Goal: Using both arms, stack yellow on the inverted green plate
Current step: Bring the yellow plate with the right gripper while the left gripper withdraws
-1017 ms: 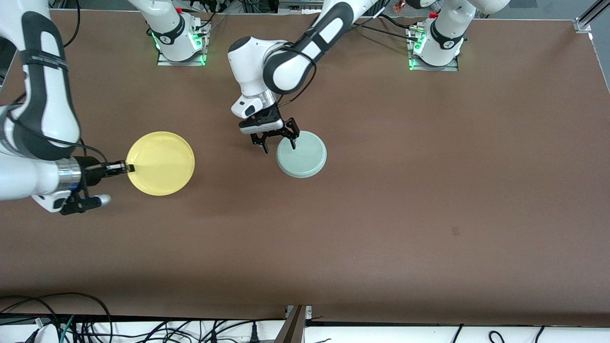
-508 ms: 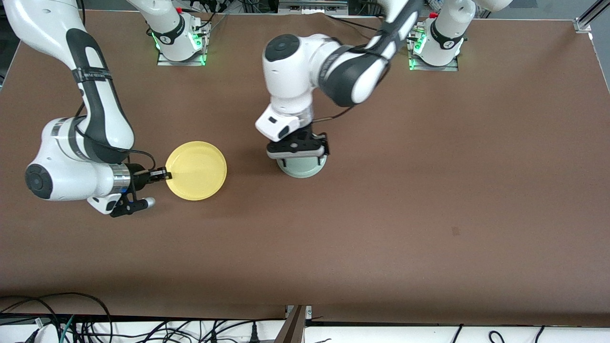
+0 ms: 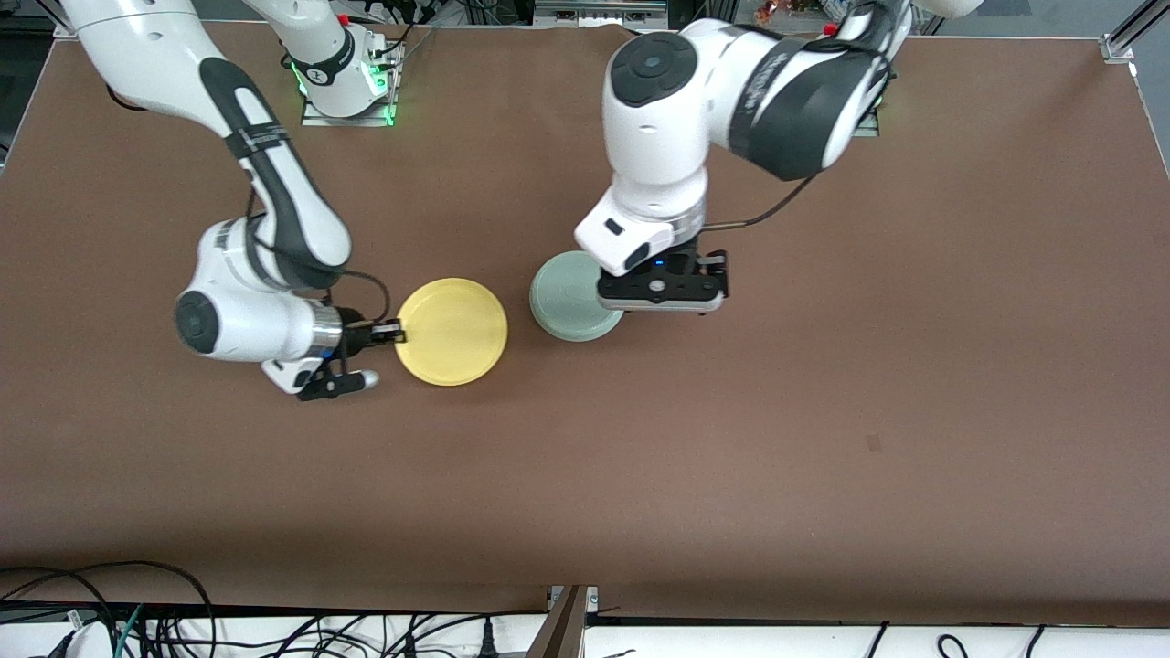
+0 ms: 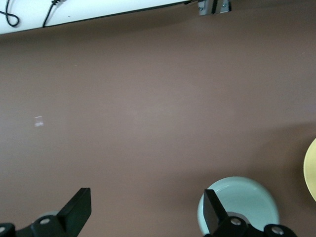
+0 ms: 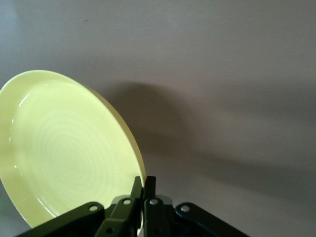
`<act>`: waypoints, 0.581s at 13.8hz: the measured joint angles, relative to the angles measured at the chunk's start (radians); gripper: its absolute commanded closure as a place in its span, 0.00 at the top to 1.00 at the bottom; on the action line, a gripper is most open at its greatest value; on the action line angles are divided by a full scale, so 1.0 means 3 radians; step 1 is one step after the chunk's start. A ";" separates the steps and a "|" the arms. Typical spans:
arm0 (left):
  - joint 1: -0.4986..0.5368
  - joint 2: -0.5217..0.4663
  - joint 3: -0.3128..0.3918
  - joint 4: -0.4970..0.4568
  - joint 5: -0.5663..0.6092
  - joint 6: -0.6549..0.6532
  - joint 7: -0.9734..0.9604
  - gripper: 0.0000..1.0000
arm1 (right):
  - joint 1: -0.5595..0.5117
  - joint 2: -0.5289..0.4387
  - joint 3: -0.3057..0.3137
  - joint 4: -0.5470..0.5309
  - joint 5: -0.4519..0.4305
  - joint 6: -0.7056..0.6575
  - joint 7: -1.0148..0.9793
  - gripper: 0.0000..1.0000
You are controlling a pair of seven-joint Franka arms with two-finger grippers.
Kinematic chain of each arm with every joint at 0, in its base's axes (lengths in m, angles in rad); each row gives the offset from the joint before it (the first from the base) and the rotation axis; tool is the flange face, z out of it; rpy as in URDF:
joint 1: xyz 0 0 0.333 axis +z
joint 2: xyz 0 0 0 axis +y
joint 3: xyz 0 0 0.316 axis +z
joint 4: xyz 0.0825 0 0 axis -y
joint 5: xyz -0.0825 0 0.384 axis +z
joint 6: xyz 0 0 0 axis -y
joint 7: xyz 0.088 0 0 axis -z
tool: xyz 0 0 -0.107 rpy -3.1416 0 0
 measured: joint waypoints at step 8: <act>0.0844 -0.0715 0.0003 0.0003 -0.0331 -0.0793 0.1088 1.00 | 0.0037 -0.0112 0.0694 -0.0625 0.0001 0.0942 0.0882 0.00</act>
